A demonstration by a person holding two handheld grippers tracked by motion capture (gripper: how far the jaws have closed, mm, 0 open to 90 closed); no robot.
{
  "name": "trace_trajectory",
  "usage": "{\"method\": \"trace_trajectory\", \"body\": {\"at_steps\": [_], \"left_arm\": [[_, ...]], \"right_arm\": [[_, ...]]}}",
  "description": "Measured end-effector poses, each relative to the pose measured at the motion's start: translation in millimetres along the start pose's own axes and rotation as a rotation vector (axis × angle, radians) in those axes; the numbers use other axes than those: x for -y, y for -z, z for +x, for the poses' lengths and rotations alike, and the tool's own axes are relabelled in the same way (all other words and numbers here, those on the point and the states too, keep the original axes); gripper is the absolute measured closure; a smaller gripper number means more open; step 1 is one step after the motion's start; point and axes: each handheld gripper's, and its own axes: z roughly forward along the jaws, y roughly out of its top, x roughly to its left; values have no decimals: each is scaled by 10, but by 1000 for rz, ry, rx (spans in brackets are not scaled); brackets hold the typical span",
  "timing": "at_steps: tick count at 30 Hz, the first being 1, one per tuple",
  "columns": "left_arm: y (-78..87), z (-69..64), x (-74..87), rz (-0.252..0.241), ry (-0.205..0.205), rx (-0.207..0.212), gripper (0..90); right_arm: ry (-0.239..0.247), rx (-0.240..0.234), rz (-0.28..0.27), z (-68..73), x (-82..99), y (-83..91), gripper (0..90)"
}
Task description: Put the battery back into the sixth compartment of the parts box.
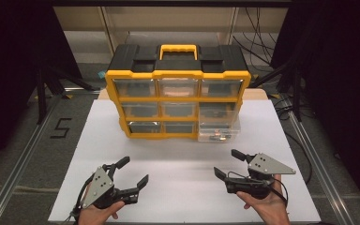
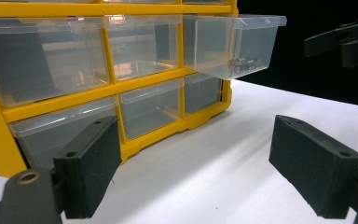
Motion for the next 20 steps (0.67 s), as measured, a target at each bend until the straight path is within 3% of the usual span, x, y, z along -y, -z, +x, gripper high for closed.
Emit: {"method": "trace_trajectory", "body": {"at_steps": [17, 20], "left_arm": [[-2, -2, 1, 1, 0, 1, 161], [-3, -3, 1, 1, 0, 2, 161]], "right_arm": [[-13, -3, -21, 7, 37, 15, 171], [-6, 1, 0, 2, 31, 24, 170]]}}
